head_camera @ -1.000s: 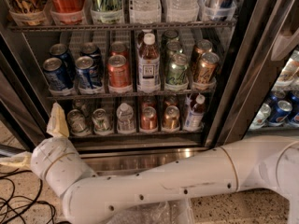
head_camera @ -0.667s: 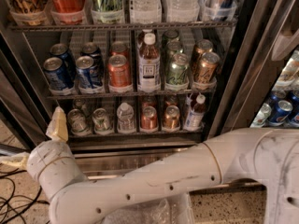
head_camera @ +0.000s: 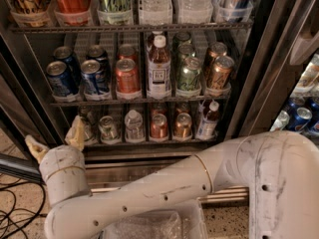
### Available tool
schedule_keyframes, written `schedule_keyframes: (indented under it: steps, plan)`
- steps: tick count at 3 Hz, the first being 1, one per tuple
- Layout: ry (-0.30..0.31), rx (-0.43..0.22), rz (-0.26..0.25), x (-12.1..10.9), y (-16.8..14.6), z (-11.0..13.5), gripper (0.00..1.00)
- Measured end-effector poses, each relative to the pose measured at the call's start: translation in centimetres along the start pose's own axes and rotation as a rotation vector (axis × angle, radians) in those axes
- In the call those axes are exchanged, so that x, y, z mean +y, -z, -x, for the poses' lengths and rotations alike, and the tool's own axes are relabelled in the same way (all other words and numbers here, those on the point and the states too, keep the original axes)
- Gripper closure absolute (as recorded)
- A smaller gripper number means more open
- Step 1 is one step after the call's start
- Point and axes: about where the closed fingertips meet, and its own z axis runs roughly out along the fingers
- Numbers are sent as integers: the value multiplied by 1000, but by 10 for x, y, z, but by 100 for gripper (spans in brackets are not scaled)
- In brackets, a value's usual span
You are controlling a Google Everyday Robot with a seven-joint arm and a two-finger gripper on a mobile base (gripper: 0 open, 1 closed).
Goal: Pick pepsi can from middle shelf of fridge
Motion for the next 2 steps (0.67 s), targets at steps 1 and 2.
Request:
schedule_keyframes:
  steps: [1,2]
  plan:
    - [-83,-90,-140,-32,-11,15,24]
    - [-105,-159,-206,-49,-21,33,25]
